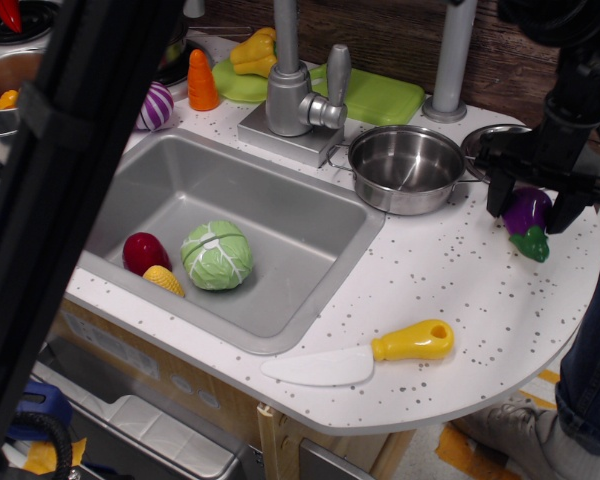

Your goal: Put eggplant in pot or pan

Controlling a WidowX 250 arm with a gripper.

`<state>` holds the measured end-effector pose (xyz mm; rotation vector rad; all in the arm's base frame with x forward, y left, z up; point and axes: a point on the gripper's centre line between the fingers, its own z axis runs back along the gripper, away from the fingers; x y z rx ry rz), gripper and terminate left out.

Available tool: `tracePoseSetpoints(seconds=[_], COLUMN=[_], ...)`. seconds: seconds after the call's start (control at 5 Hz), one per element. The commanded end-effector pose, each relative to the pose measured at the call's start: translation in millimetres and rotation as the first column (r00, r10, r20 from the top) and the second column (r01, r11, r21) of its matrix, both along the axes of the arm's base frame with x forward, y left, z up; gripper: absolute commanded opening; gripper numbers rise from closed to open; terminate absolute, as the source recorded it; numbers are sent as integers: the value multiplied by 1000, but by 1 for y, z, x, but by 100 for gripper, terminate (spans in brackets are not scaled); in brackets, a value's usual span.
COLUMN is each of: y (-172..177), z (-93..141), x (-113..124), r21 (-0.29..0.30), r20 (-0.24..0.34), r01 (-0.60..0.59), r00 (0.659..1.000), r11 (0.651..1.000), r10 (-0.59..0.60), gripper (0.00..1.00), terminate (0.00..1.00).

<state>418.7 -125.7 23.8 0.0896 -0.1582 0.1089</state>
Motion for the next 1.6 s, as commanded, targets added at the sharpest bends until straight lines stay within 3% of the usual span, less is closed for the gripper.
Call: tracePoseSetpoints(seconds=[0.0, 0.4, 0.6, 0.8, 1.0, 1.4], y=[24, 80, 99, 111, 118, 118], z=[70, 79, 72, 62, 44, 44], x=[3, 18, 22, 19, 17, 17], r21=[73, 190, 179, 208, 238, 238], r20=[105, 110, 92, 84, 127, 127], r01=[22, 135, 171, 206, 242, 242], r00=[994, 981, 978, 970, 952, 952], r11=[997, 973, 969, 956, 941, 941], r10=[-29, -158, -190, -227, -277, -277], gripper=[0, 0, 0, 0, 100, 100], terminate=[0, 0, 0, 0, 0, 0])
